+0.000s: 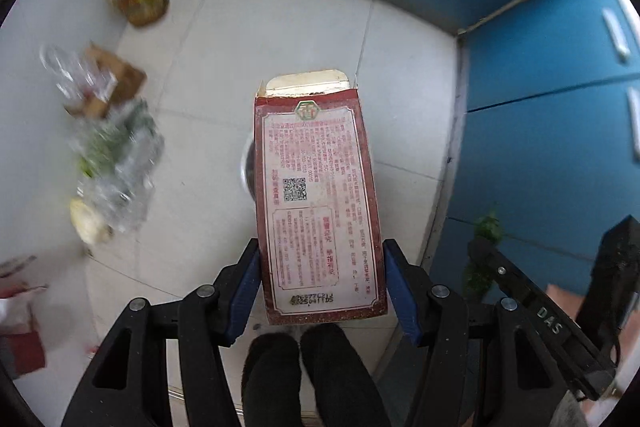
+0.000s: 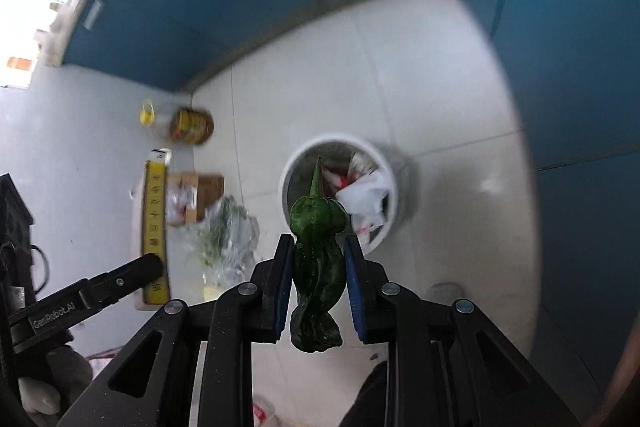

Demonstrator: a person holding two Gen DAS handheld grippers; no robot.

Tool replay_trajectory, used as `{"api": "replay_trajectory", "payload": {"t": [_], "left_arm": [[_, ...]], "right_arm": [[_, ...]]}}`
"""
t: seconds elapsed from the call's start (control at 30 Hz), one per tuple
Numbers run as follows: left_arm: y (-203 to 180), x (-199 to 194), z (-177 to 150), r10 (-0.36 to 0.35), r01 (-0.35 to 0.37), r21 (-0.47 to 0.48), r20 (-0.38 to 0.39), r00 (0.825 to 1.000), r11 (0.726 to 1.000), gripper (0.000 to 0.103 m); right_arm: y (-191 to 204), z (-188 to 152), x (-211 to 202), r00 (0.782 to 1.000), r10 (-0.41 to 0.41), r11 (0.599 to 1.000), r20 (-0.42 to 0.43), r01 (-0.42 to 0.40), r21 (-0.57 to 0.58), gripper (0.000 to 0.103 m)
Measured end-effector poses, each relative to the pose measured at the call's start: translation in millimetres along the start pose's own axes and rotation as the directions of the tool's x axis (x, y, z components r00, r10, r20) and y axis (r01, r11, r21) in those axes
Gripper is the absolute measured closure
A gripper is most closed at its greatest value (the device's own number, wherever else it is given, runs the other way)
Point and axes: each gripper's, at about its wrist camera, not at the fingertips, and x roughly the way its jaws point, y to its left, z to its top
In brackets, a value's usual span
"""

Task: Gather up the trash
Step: 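Carry the pepper stem and pink box to the white bin and release them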

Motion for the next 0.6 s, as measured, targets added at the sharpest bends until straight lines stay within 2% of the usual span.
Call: {"api": "replay_trajectory", "payload": {"t": [0.1, 0.2, 0.27, 0.3, 0.33, 0.37, 0.43, 0.5, 0.6], "left_arm": [[24, 75, 22, -0.011, 0.009, -0.028, -0.061, 0.998, 1.0, 0.047], [42, 132, 31, -0.055, 0.047, -0.07, -0.128, 0.99, 0.996, 0.046], [51, 160, 35, -0.047, 0.034, -0.086, -0.155, 0.987, 0.996, 0.044], [56, 172, 36, -0.035, 0.021, -0.086, -0.168, 0.985, 0.996, 0.033], [60, 178, 37, -0.03, 0.016, -0.085, -0.167, 0.985, 0.996, 0.014], [64, 182, 36, -0.015, 0.001, -0.085, -0.165, 0.986, 0.996, 0.008], [71, 184, 35, -0.001, -0.014, -0.101, -0.151, 0.989, 0.995, 0.006], [75, 174, 29, 0.022, -0.037, -0.113, -0.132, 0.991, 0.993, 0.006], [71, 150, 25, 0.111, -0.118, -0.105, -0.066, 0.992, 0.987, 0.006]], "right_arm": [[-11, 17, 75, 0.998, -0.012, 0.999, -0.059, 0.009, -0.04, 0.077], [-16, 32, 140, 0.992, -0.029, 0.996, -0.126, 0.018, -0.087, 0.076], [-18, 41, 175, 0.983, -0.048, 0.994, -0.175, 0.03, -0.106, 0.074], [-20, 44, 194, 0.979, -0.066, 0.992, -0.191, 0.043, -0.121, 0.074], [-21, 48, 206, 0.976, -0.086, 0.989, -0.2, 0.059, -0.137, 0.071], [-26, 52, 215, 0.973, -0.097, 0.987, -0.208, 0.066, -0.15, 0.068], [-30, 56, 221, 0.972, -0.103, 0.984, -0.211, 0.069, -0.163, 0.052], [-31, 60, 221, 0.972, -0.091, 0.985, -0.215, 0.056, -0.166, 0.045], [-23, 61, 201, 0.973, -0.152, 0.97, -0.175, 0.112, -0.217, 0.029]]}}
